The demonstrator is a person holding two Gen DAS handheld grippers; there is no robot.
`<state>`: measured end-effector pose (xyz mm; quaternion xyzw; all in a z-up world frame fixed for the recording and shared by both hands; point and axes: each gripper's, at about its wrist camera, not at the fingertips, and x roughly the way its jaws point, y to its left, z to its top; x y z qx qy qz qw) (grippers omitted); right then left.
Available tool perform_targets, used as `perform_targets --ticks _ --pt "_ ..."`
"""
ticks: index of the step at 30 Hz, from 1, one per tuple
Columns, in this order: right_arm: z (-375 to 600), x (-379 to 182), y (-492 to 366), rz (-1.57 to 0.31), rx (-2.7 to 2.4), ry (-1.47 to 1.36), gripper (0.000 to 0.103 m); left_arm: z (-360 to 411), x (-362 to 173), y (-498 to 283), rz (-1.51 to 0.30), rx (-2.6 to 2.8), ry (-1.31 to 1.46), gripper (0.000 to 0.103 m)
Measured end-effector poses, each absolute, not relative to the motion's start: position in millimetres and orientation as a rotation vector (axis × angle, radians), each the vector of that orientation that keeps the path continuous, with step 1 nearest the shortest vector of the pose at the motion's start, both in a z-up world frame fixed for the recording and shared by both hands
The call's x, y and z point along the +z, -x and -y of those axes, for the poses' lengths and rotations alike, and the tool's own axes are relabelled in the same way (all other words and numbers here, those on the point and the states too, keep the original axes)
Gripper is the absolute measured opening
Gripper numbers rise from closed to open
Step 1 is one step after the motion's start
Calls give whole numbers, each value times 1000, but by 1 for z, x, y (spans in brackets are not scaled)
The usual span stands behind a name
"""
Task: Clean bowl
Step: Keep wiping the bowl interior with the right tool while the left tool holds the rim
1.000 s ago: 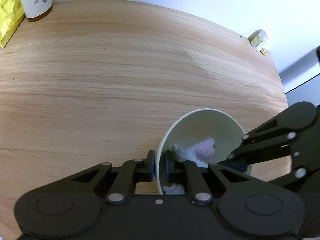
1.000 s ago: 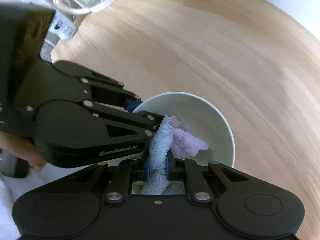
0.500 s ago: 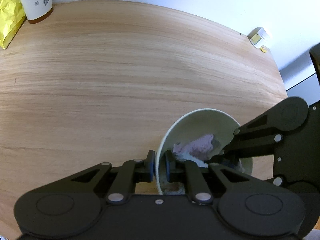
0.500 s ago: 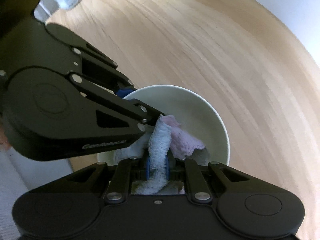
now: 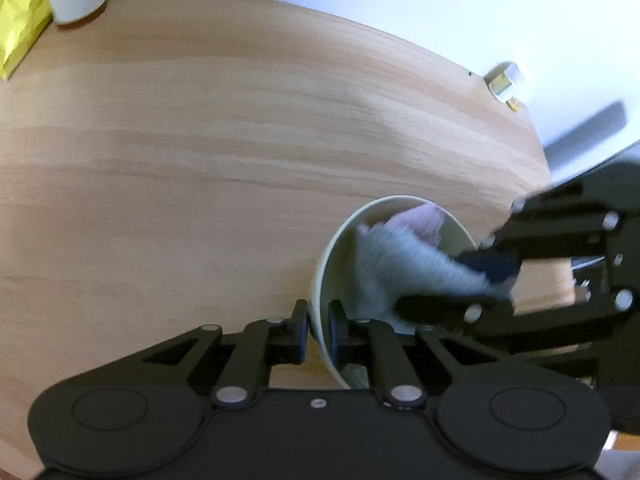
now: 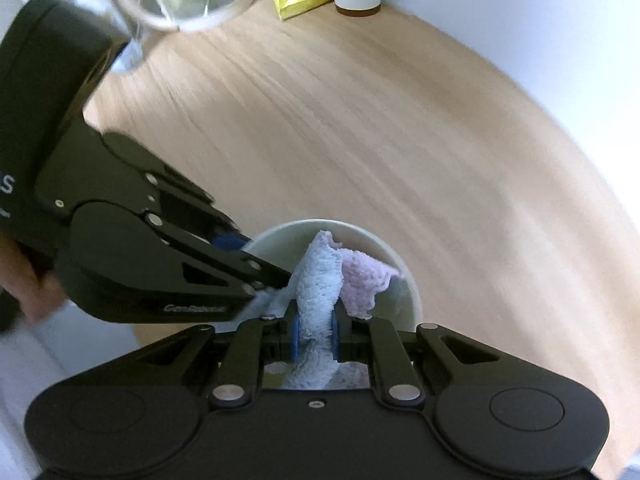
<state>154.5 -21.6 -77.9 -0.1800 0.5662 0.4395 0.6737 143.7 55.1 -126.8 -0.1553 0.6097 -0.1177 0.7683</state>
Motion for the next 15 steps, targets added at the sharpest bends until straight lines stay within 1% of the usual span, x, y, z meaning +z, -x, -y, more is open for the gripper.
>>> perform_targets --ticks 3,5,6,7,8,9,10,11,13,15 --pt "31 -80 -159 -1289 1003 337 15 -66 -119 -139 -1292 -257 384 15" --pt "32 -80 -162 -1288 1007 315 15 -71 -111 -136 -1267 -256 406 24" --pt "34 -81 -164 -1287 1009 297 15 -76 -106 -134 -1248 -258 421 34" --pt "38 -82 -165 -1284 1011 272 15 -78 -101 -132 -1235 -260 424 38" --pt "42 -84 -166 -1282 1012 248 15 -80 -97 -130 -1222 -262 426 38" --pt "58 -71 -160 -1280 1013 230 15 -83 -93 -128 -1212 -262 424 38" --pt "83 -49 -149 -1279 1017 219 15 -84 -92 -127 -1211 -262 424 35" --pt "85 -50 -150 -1279 1022 212 15 -85 -91 -126 -1212 -263 424 33" --pt "83 -57 -152 -1276 1030 226 15 -88 -92 -124 -1217 -260 431 20" --pt "80 -63 -148 -1278 1045 249 15 -88 -96 -124 -1229 -256 443 16"
